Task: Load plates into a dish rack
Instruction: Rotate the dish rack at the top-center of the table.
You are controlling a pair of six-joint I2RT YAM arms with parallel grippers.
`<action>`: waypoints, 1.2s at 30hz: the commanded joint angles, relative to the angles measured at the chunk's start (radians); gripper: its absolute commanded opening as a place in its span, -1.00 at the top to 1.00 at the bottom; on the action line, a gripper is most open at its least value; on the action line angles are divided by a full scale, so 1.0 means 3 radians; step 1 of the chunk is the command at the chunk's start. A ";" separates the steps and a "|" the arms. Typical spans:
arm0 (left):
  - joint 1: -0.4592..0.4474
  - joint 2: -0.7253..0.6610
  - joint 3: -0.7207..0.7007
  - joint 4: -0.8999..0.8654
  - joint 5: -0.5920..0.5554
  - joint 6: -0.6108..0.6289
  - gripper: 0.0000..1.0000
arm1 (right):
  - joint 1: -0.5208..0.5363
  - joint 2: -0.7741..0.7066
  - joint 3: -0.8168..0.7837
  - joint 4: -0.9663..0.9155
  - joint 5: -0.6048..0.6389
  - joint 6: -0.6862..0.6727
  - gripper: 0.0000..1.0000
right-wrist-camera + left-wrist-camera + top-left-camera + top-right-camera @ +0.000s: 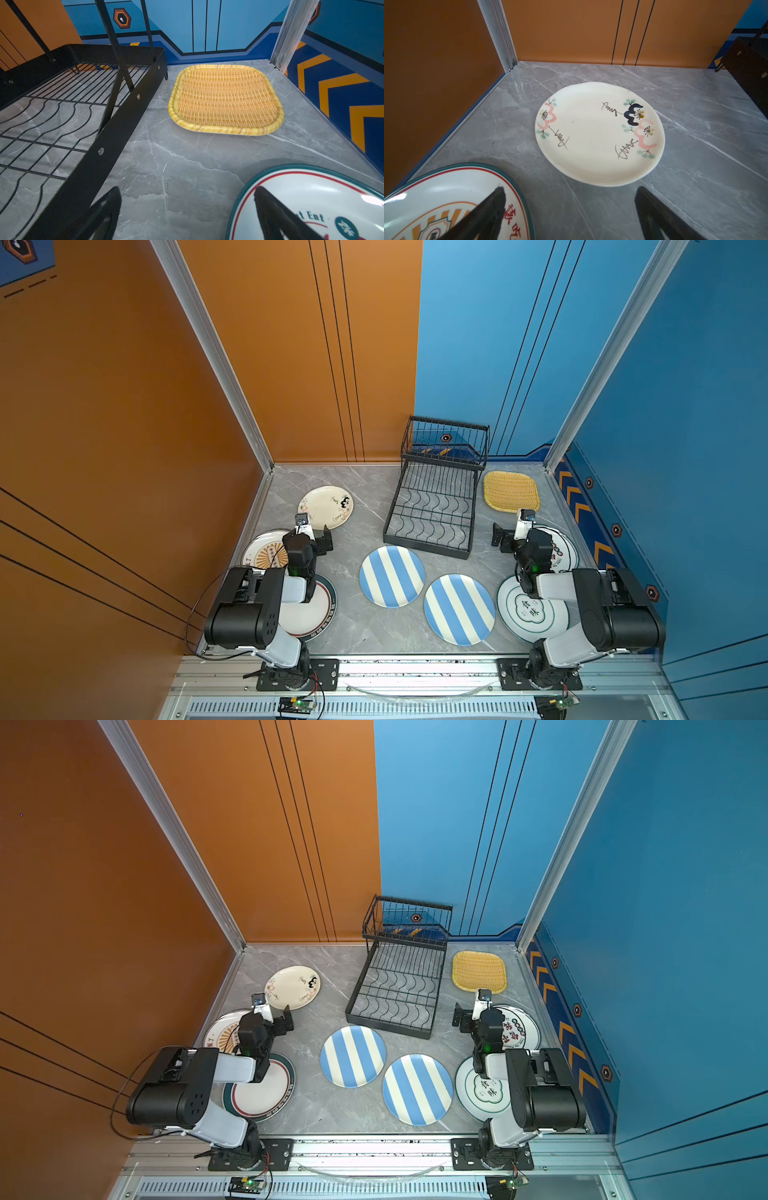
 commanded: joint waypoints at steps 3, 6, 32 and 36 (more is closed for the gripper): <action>-0.0020 0.0040 0.0153 -0.0234 0.0301 0.0191 -0.96 | -0.0013 0.0045 -0.0001 0.0036 -0.0039 -0.0020 -1.00; -0.0025 0.0039 0.0158 -0.0237 0.0316 0.0198 -0.96 | -0.0013 0.0044 -0.0001 0.0036 -0.0038 -0.0020 -1.00; -0.0025 -0.0015 0.0170 -0.0297 0.0384 0.0227 -0.96 | 0.0004 -0.0040 0.0083 -0.0194 0.0005 -0.0033 -1.00; -0.0106 -0.0302 0.0463 -0.1072 0.0422 0.0339 -0.96 | 0.0074 -0.0341 0.0501 -0.1268 0.0117 -0.0027 -1.00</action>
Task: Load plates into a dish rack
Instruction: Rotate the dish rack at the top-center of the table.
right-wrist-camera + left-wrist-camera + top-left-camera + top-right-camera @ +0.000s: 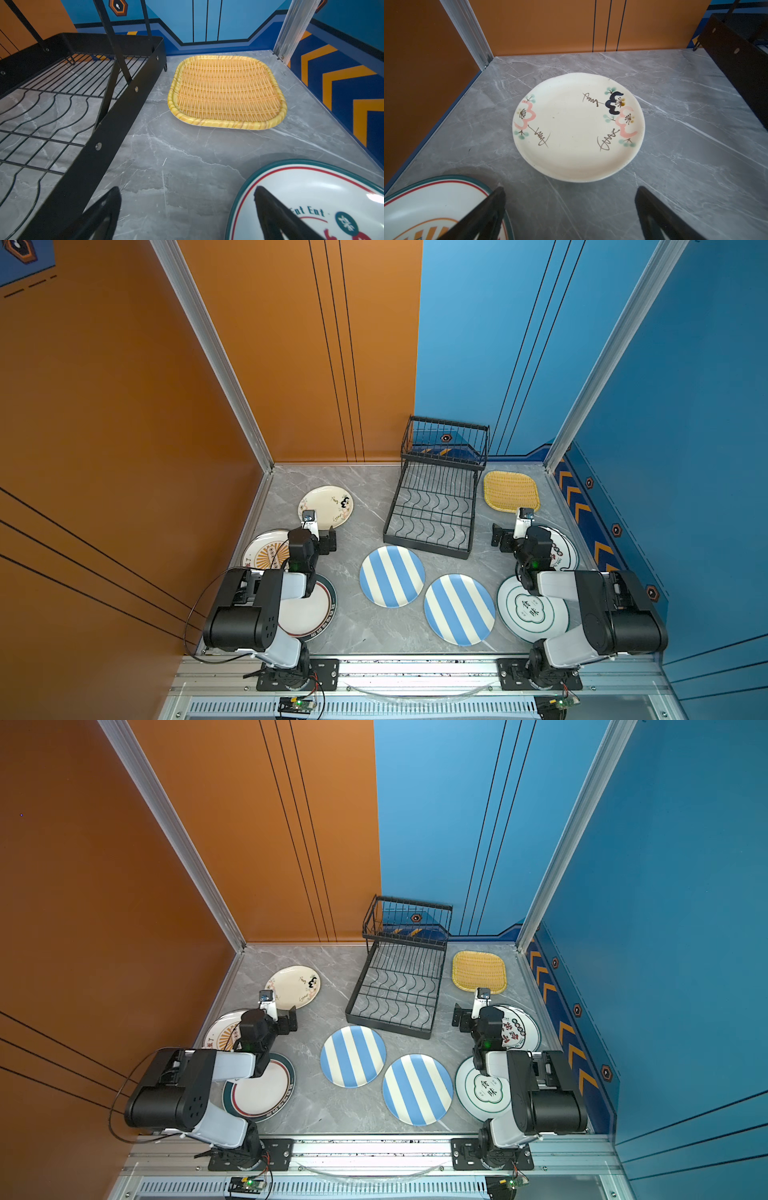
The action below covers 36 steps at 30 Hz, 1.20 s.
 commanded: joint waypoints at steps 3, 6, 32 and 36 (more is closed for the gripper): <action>-0.0246 -0.0316 0.0591 -0.1171 -0.0025 0.0290 -0.96 | 0.0148 -0.0355 0.0532 -0.1228 0.0163 0.0007 -1.00; -0.0431 -0.0273 0.1028 -0.1727 -0.0036 0.0214 -0.96 | 0.0321 -0.0473 0.0708 -0.1585 0.0382 0.0050 -1.00; -0.1336 0.2026 0.4052 -0.3596 0.0448 -0.0655 -0.17 | 0.0802 0.0863 0.2351 -0.3269 0.0333 0.1308 -0.92; -0.1344 0.2113 0.4097 -0.3620 0.0454 -0.0711 -0.02 | 0.0808 0.1048 0.2461 -0.3285 0.0331 0.1340 -0.80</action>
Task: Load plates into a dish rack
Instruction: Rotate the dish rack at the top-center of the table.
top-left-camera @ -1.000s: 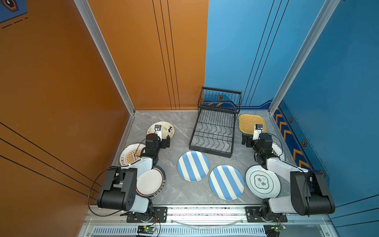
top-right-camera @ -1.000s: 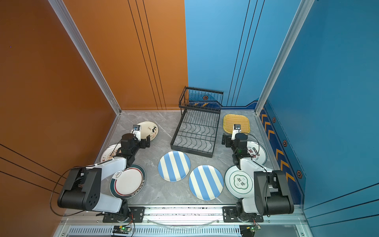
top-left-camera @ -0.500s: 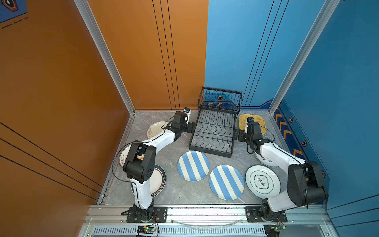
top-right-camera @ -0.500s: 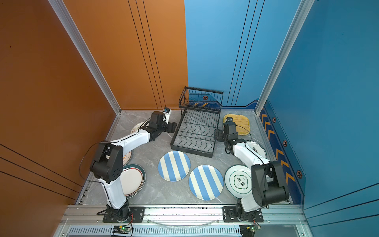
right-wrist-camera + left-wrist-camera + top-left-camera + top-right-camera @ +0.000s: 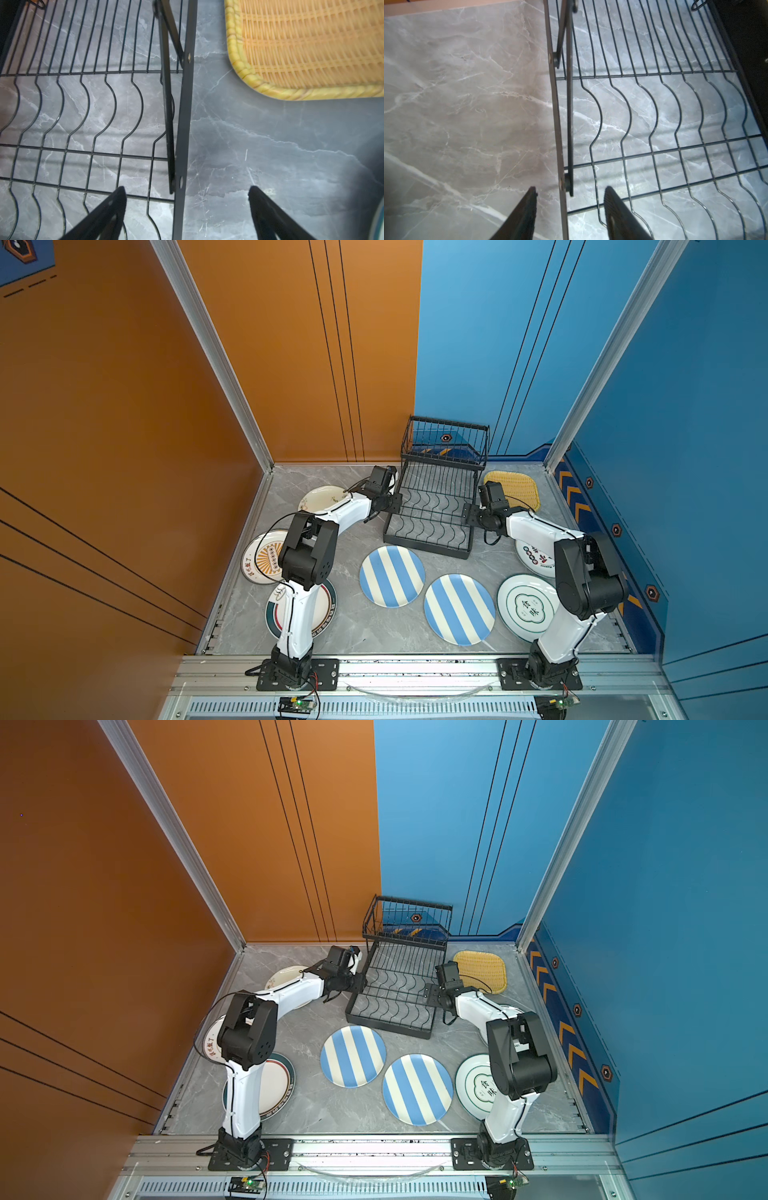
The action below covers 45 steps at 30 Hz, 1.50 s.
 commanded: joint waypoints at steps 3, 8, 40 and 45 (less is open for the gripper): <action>-0.0016 0.0106 0.0108 -0.0147 -0.0024 -0.0089 0.09 | 0.0014 0.0189 0.0174 -0.0171 0.0031 0.0089 -0.69; -0.0024 0.0142 0.0119 -0.0192 -0.0014 -0.0120 0.26 | 0.0010 0.0312 0.0233 -0.0191 0.0035 0.0100 -0.44; 0.0041 -0.0273 -0.0688 -0.0170 -0.0151 -0.0535 1.00 | 0.0183 0.0943 0.0844 -0.0339 -0.0332 -0.0050 1.00; 0.0041 -0.0361 -0.0856 -0.0142 -0.0188 -0.0616 1.00 | 0.0223 0.1128 0.0982 -0.0378 -0.0421 -0.0093 1.00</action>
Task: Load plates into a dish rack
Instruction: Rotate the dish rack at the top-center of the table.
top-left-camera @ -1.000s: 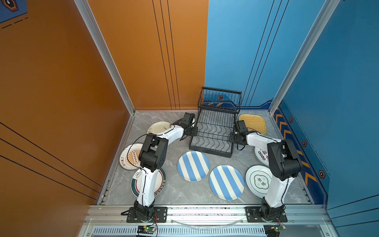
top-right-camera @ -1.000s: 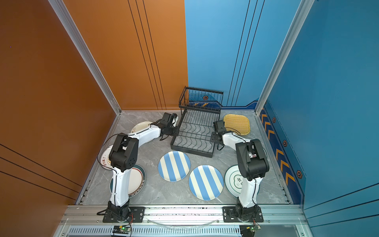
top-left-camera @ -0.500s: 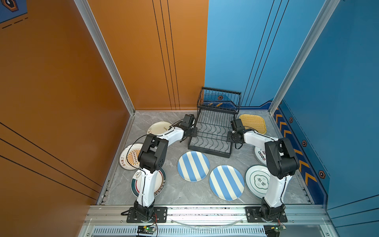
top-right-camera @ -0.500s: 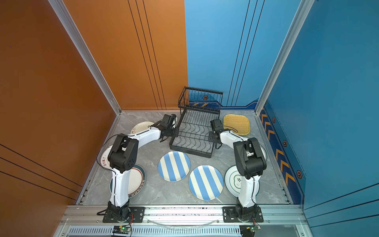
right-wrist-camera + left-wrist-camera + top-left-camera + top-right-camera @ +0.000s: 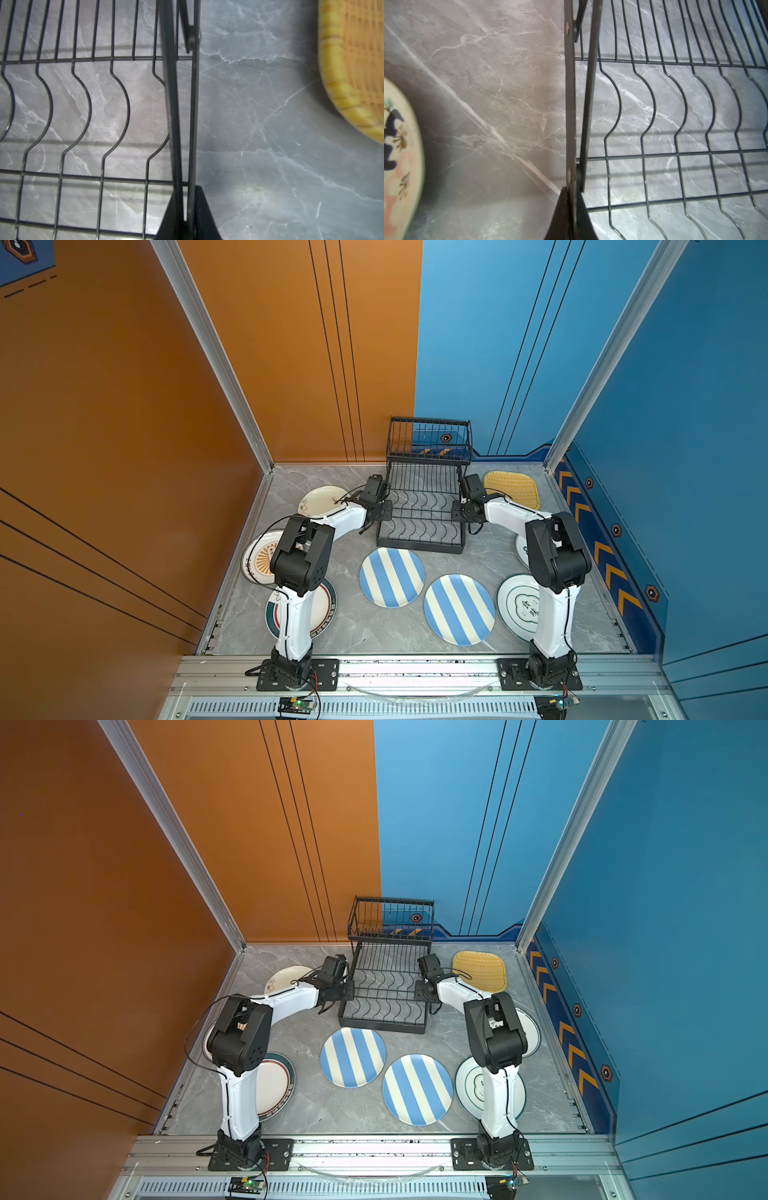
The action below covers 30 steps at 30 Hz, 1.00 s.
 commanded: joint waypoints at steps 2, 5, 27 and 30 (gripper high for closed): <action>0.0019 -0.0083 -0.0246 -0.0376 0.0307 -0.0134 1.00 | 0.0037 0.0317 0.0132 -0.0036 -0.0363 0.0066 1.00; 0.0019 -0.0090 -0.0281 -0.0376 0.0302 -0.0153 1.00 | 0.0057 0.0399 0.0272 -0.0104 -0.0384 0.0030 1.00; -0.0046 -0.0432 -0.0359 -0.0383 0.0159 -0.0206 -0.17 | -0.0004 -0.0181 0.0032 -0.0206 -0.0461 -0.0032 0.06; -0.0067 -0.0585 -0.0410 -0.0395 0.0131 -0.0201 -0.29 | -0.0006 -0.0442 -0.0152 -0.0230 -0.0491 -0.0027 -0.12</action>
